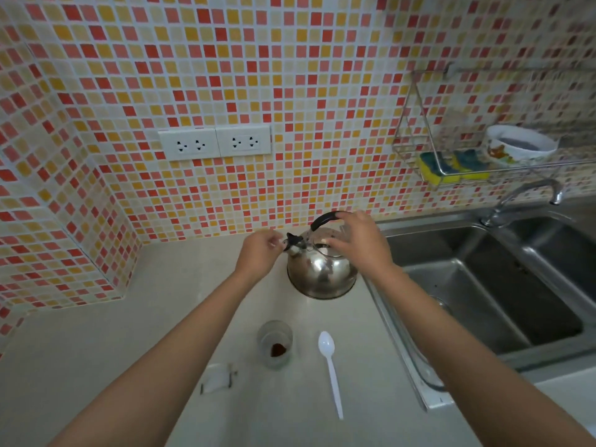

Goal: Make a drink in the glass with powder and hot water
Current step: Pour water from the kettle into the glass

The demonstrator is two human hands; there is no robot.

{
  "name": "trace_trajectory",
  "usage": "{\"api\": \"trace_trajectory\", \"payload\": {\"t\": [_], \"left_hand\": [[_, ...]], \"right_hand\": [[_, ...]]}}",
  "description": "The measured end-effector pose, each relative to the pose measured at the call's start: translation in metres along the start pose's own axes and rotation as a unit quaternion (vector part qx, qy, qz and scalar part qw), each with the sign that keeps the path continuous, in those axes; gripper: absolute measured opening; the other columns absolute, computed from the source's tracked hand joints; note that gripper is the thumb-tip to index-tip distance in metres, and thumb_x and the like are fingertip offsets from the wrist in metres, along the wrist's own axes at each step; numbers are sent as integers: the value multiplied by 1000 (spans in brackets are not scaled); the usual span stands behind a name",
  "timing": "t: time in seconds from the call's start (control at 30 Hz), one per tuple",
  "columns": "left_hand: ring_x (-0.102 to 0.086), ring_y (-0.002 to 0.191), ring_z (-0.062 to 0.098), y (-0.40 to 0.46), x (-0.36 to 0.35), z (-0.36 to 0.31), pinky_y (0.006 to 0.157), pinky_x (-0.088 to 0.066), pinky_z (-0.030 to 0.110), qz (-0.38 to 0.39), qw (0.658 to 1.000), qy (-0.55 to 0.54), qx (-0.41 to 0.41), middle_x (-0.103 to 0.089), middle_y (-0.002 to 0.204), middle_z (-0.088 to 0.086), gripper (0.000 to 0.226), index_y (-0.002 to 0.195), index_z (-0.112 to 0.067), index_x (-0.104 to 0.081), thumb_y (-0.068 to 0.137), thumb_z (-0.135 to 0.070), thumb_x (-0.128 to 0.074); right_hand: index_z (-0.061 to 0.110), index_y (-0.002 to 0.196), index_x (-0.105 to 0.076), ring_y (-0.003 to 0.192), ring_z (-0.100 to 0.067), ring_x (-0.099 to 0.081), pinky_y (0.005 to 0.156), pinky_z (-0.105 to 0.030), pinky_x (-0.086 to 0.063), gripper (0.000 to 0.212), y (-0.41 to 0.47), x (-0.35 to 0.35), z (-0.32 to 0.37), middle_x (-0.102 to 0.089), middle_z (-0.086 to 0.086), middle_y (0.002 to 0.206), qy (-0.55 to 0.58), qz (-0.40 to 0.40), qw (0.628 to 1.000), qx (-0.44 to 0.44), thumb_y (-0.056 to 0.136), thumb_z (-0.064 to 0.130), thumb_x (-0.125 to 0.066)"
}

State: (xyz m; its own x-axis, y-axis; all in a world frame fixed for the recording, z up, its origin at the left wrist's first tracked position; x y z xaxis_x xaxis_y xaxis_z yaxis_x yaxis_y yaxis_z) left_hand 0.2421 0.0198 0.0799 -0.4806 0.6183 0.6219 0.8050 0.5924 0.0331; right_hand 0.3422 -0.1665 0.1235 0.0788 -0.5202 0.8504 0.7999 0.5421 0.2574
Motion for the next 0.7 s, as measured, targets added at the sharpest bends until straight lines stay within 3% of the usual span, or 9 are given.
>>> {"api": "trace_trajectory", "payload": {"t": [0.13, 0.2, 0.3, 0.47, 0.6, 0.7], "left_hand": [[-55, 123, 29, 30, -27, -16, 106, -44, 36, 37, 998, 55, 15, -55, 139, 13, 41, 133, -7, -57, 93, -14, -61], [-50, 130, 30, 39, -36, -14, 109, -39, 35, 41, 995, 90, 16, -51, 142, 14, 43, 135, -6, -55, 93, -13, -60], [-57, 117, 32, 47, -42, -10, 101, -44, 34, 46, 989, 143, 10, -60, 127, 16, 35, 127, -4, -61, 93, -11, -59], [-66, 89, 31, 51, -45, -8, 75, -48, 31, 34, 987, 156, 15, -69, 94, 15, 15, 96, -3, -72, 91, -7, -58], [-66, 86, 28, 51, -46, -6, 80, -54, 35, 25, 991, 123, 43, -71, 97, 15, 18, 103, -4, -72, 91, -6, -60], [-66, 85, 27, 45, -44, -3, 80, -55, 34, 34, 993, 108, 45, -72, 98, 16, 19, 105, -5, -72, 90, -6, -60]], "right_hand": [[28, 140, -38, 127, -28, -44, 104, -45, -40, 73, 58, -15, -31, -49, -8, 136, -85, 62, 994, 24, 78, 44, -71], [33, 141, -34, 128, -28, -43, 104, -46, -38, 71, 76, -26, -39, -46, -7, 138, -109, 117, 987, 32, 80, 46, -68], [32, 138, -42, 119, -28, -51, 96, -41, -44, 60, 90, -41, -47, -53, -6, 133, -102, 188, 976, 45, 84, 43, -64], [22, 120, -65, 110, -27, -60, 99, -41, -48, 40, 101, -47, -52, -67, -7, 120, 58, 178, 982, 8, 83, 8, -68], [13, 116, -68, 109, -26, -62, 101, -37, -47, 37, 97, -44, -56, -70, -10, 116, 153, 190, 970, -14, 81, 1, -70], [12, 118, -68, 109, -23, -63, 98, -31, -47, 38, 90, -42, -54, -70, -9, 117, 159, 194, 968, 1, 80, 4, -72]]}}
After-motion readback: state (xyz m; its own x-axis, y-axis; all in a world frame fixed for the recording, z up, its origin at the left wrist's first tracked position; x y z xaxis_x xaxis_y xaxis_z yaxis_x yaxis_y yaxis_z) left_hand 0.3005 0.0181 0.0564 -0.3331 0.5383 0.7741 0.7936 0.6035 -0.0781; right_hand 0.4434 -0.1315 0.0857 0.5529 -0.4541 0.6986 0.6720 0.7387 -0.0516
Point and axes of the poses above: each hand's wrist, its own y-axis towards the middle knuckle, its own x-axis out of the back of the hand, z = x × y, the point moved 2 cm from there along y, towards the middle knuckle
